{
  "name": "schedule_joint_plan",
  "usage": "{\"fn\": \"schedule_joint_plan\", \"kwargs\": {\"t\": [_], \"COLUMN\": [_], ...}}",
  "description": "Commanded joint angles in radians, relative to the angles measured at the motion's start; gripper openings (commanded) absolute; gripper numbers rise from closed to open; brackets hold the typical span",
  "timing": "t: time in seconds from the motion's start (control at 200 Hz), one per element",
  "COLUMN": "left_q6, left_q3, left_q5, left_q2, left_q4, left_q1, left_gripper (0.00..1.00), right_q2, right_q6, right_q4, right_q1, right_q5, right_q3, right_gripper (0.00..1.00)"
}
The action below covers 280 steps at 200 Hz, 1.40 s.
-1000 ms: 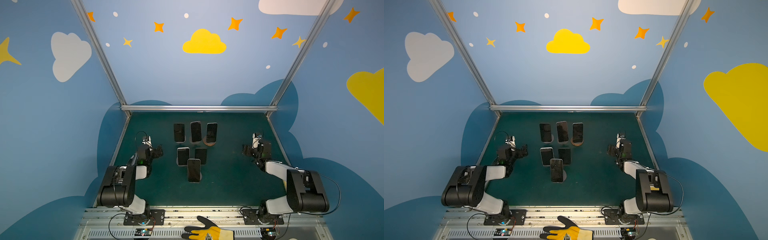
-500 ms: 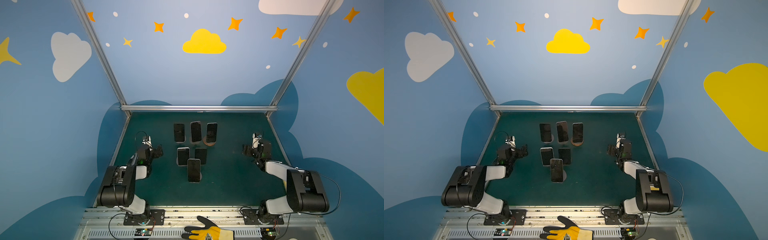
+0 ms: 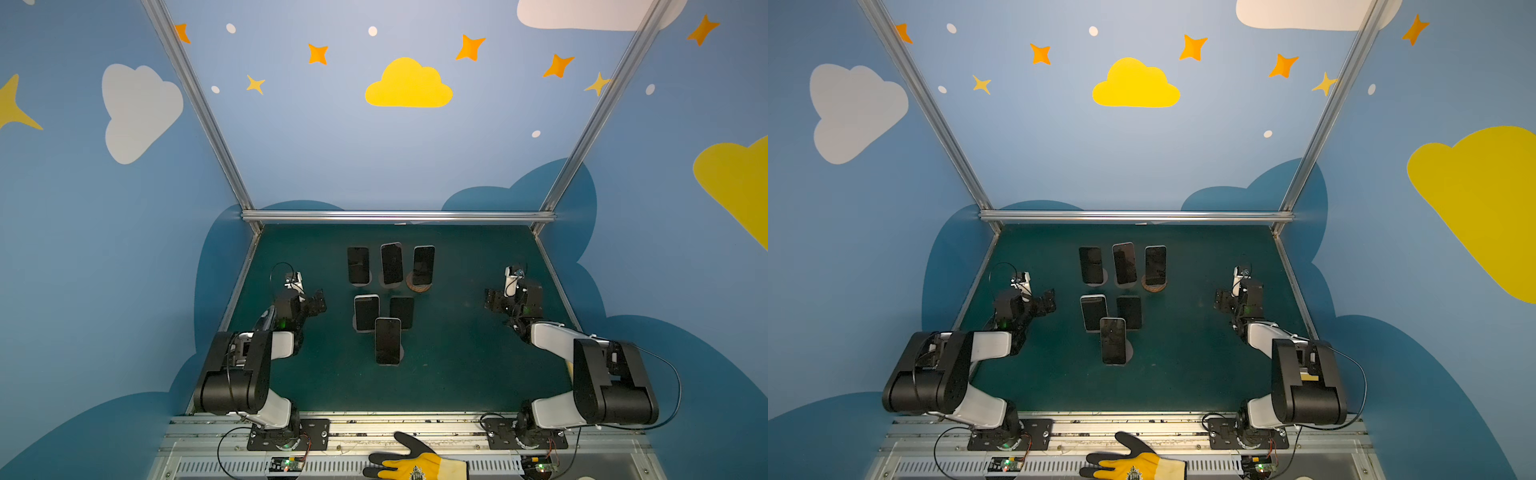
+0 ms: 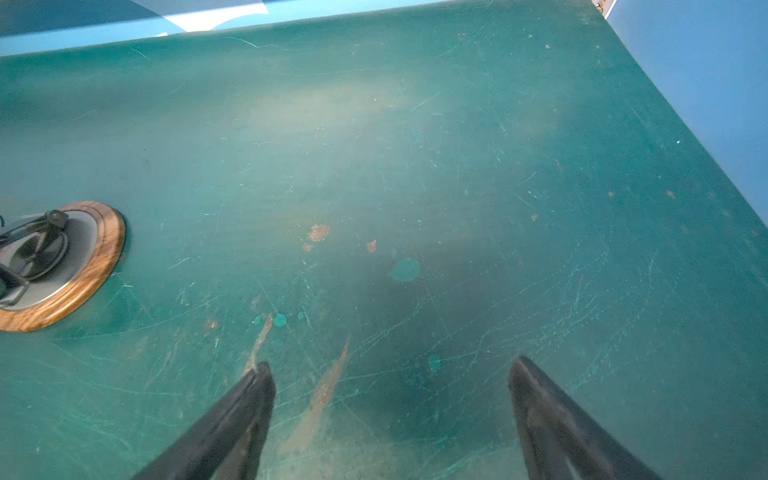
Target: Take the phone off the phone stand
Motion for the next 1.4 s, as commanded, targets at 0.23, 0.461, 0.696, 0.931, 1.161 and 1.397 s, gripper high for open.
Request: {"fn": "schedule_joint_plan", "kwargs": {"t": [0.23, 0.461, 0.696, 0.931, 1.161, 1.397], "left_q6": [0.008, 0.008, 0.008, 0.007, -0.004, 0.005], "left_q3": [0.015, 0.015, 0.015, 0.017, 0.019, 0.057], "left_q5": [0.0, 0.0, 0.0, 0.001, 0.006, 0.019], "left_q2": [-0.007, -0.007, -0.007, -0.006, -0.006, -0.223], "left_q4": [-0.009, -0.009, -0.009, -0.012, -0.013, -0.234], "left_q1": [0.001, 0.002, 0.002, 0.002, 0.013, 0.009], "left_gripper": [1.0, 1.0, 1.0, 1.0, 1.0, 1.0], "right_q2": [0.001, 0.001, 0.002, 0.005, 0.004, -0.082], "right_q6": [-0.007, -0.007, -0.007, -0.002, -0.001, 0.028], "right_q4": [-0.001, -0.002, 0.0, -0.006, -0.006, -0.203], "right_q1": [0.002, 0.002, 0.001, -0.017, -0.013, 0.033], "right_q5": [0.006, 0.006, 0.003, -0.034, -0.019, 0.14], "right_q3": [0.008, 0.008, 0.009, 0.014, 0.013, 0.1], "right_gripper": [0.89, 0.89, 0.89, 0.89, 0.89, 0.89]}}
